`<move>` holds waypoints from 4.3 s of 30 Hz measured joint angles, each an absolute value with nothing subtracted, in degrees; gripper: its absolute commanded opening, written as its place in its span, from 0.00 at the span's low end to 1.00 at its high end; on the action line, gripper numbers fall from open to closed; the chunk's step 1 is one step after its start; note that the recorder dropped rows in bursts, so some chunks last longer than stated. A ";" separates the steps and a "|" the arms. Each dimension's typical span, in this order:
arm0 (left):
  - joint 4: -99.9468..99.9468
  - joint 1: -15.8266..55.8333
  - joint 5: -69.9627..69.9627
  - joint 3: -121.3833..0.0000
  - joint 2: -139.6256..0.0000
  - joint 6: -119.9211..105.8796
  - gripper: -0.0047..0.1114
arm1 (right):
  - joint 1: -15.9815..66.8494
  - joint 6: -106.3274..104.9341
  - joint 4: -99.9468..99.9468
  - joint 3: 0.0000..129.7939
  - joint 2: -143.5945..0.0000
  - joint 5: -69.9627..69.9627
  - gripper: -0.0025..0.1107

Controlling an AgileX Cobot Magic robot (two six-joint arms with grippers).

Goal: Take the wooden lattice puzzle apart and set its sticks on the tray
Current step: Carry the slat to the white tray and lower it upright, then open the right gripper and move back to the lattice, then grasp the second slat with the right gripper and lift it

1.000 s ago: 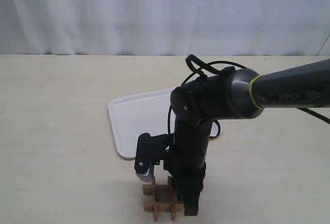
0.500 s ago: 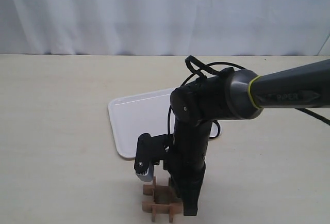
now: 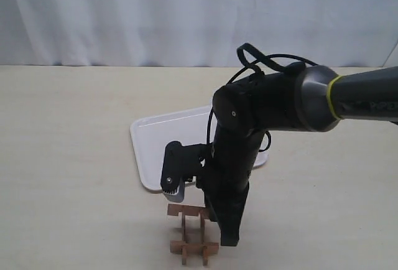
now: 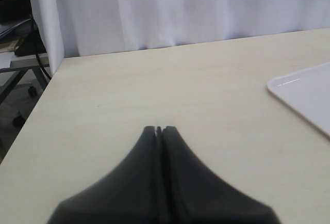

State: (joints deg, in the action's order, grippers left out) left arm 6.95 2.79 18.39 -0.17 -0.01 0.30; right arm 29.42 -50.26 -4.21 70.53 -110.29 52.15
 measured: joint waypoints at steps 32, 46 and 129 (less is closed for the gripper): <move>6.95 2.79 18.39 -0.17 -0.01 0.30 0.04 | 17.49 -18.78 9.92 102.16 -130.78 58.50 0.06; 6.95 2.79 18.39 -0.17 -0.01 0.30 0.04 | 15.82 -15.36 9.66 102.16 -132.36 56.78 0.07; 6.95 2.79 18.39 -0.17 -0.01 0.30 0.04 | 35.12 -42.14 0.87 60.46 -110.54 40.60 0.06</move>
